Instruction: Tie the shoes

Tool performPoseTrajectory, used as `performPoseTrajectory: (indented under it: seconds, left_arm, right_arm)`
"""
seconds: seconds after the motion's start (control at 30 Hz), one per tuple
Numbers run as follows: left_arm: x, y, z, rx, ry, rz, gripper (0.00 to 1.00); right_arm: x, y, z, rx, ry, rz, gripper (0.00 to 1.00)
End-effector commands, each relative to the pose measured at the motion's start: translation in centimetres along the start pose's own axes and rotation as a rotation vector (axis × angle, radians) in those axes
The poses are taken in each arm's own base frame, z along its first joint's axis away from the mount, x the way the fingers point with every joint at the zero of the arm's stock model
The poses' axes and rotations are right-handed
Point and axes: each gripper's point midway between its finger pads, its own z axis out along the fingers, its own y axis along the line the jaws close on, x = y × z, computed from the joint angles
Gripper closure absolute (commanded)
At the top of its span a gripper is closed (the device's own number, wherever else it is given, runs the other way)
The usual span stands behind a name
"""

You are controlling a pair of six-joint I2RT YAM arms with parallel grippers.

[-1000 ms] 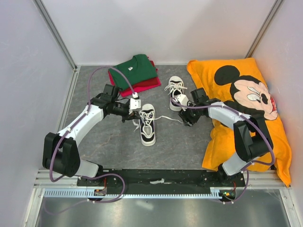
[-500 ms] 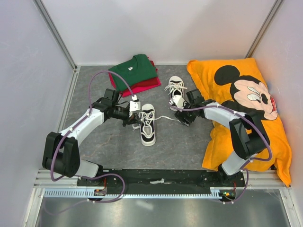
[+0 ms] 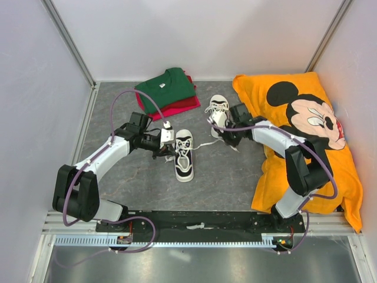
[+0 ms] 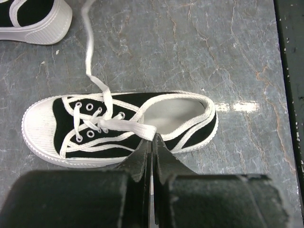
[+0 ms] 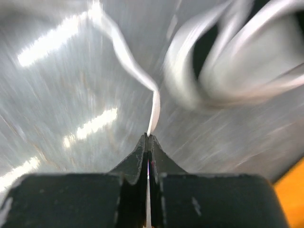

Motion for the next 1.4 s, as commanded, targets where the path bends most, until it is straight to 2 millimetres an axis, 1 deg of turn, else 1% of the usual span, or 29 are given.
performPoseTrajectory:
  seconds: [0.0, 0.03, 0.07, 0.1, 0.13, 0.17, 0.2, 0.23, 0.27, 0.3, 0.33, 0.37, 0.4, 0.43, 0.47, 0.5, 0.53, 0.57, 0.6, 0.63, 0.7, 0.8, 0.83, 0.9, 0.93, 1.0, 1.13, 1.33, 1.37]
  left_arm:
    - [-1.4, -0.1, -0.2, 0.011, -0.055, 0.142, 0.98]
    - [-1.4, -0.1, -0.2, 0.014, -0.06, 0.148, 0.98]
    - [-1.4, -0.2, -0.1, 0.017, -0.061, 0.153, 0.98]
    - [-1.4, -0.2, -0.1, 0.02, -0.065, 0.163, 0.98]
    - [-1.5, -0.3, -0.1, 0.022, -0.069, 0.17, 0.98]
    - [-1.5, -0.3, -0.1, 0.022, -0.071, 0.178, 0.98]
    - [-1.4, -0.4, 0.0, 0.025, -0.071, 0.19, 0.98]
    - [-1.4, -0.3, -0.1, 0.024, -0.071, 0.198, 0.98]
    - [-1.3, -0.3, 0.0, 0.024, -0.069, 0.198, 0.98]
    - [-1.3, -0.2, 0.0, 0.023, -0.07, 0.201, 0.98]
    - [-1.4, -0.3, -0.1, 0.022, -0.071, 0.201, 0.98]
    - [-1.3, -0.3, 0.0, 0.022, -0.069, 0.199, 0.98]
    - [-1.2, -0.4, 0.0, 0.021, -0.069, 0.2, 0.98]
    - [-1.2, -0.4, 0.0, 0.016, -0.07, 0.205, 0.98]
    - [-1.1, -0.5, 0.0, 0.016, -0.068, 0.199, 0.98]
    - [-0.9, -0.6, 0.0, 0.014, -0.066, 0.2, 0.98]
    - [-0.8, -0.6, 0.0, 0.009, -0.062, 0.203, 0.98]
    - [-0.7, -0.5, -0.1, 0.004, -0.061, 0.202, 0.98]
    - [-0.5, -0.5, 0.0, 0.002, -0.055, 0.198, 0.98]
    - [-0.5, -0.3, -0.1, -0.003, -0.054, 0.202, 0.98]
    - [-0.5, -0.2, 0.0, -0.007, -0.055, 0.209, 0.98]
    - [-0.7, 0.8, 0.0, -0.03, -0.063, 0.205, 0.98]
    - [-0.5, 1.1, 0.1, -0.03, -0.062, 0.201, 0.99]
    - [-0.8, 1.8, 0.2, -0.041, -0.065, 0.209, 0.99]
    - [-0.8, 2.0, 0.3, -0.044, -0.065, 0.209, 0.98]
    - [-0.7, 2.8, 0.5, -0.05, -0.061, 0.204, 0.98]
    - [-0.7, 3.5, 0.8, -0.046, -0.063, 0.191, 0.98]
    - [-1.2, 4.3, 1.1, -0.044, -0.084, 0.179, 0.98]
    - [-1.4, 4.5, 1.1, -0.045, -0.088, 0.172, 0.98]
  right_arm:
    - [-13.3, -2.1, -5.8, 0.023, -0.352, 0.004, 1.0]
    - [-14.8, -2.0, -5.3, 0.014, -0.376, 0.001, 1.0]
    - [-17.6, -2.3, -6.5, 0.009, -0.445, -0.017, 1.0]
    - [-19.0, -2.2, -6.7, -0.003, -0.474, -0.007, 1.0]
    - [-20.3, -1.5, -5.5, -0.029, -0.485, -0.014, 1.0]
    - [-22.7, -1.5, -6.4, -0.033, -0.535, -0.028, 1.0]
    - [-23.9, -0.8, -6.1, -0.063, -0.554, -0.039, 1.0]
    - [-24.9, 0.7, -4.2, -0.109, -0.547, -0.03, 1.0]
    - [-26.9, 1.0, -4.7, -0.118, -0.585, -0.037, 1.0]
    - [-27.7, 2.0, -4.1, -0.154, -0.594, -0.041, 1.0]
    - [-28.5, 3.9, -2.5, -0.197, -0.588, -0.028, 1.0]
    - [-29.6, 4.5, -2.5, -0.211, -0.608, -0.031, 1.0]
    - [-30.1, 5.7, -2.1, -0.25, -0.61, -0.032, 1.0]
    - [-30.1, 7.2, -0.6, -0.291, -0.593, -0.024, 1.0]
    - [-30.4, 7.8, -0.6, -0.312, -0.596, -0.023, 1.0]
    - [-30.4, 8.4, -0.2, -0.337, -0.589, -0.018, 0.96]
    - [-30.1, 9.0, 0.0, -0.376, -0.581, -0.011, 0.82]
    - [-29.9, 9.1, 0.0, -0.381, -0.57, 0.006, 0.64]
    - [-29.7, 8.9, -0.2, -0.377, -0.564, 0.006, 0.38]
    - [-29.4, 8.4, -1.1, -0.359, -0.559, 0.008, 0.34]
    - [-28.5, 7.8, -1.8, -0.345, -0.545, 0.006, 0.32]
    - [-26.8, 6.5, -4.6, -0.329, -0.543, 0.015, 0.34]
    - [-25.3, 6.9, -4.2, -0.343, -0.503, 0.029, 0.34]
    - [-24.3, 7.3, -5.3, -0.361, -0.496, 0.012, 0.35]
    - [-23.0, 7.9, -5.1, -0.391, -0.461, 0.026, 0.35]
    - [-22.3, 9.4, -5.8, -0.464, -0.459, 0.017, 0.32]
    - [-20.8, 11.3, -5.4, -0.578, -0.413, 0.061, 0.34]
    - [-20.0, 11.5, -4.2, -0.576, -0.395, 0.049, 0.39]
    - [-20.0, 11.6, -4.0, -0.579, -0.394, 0.048, 0.43]
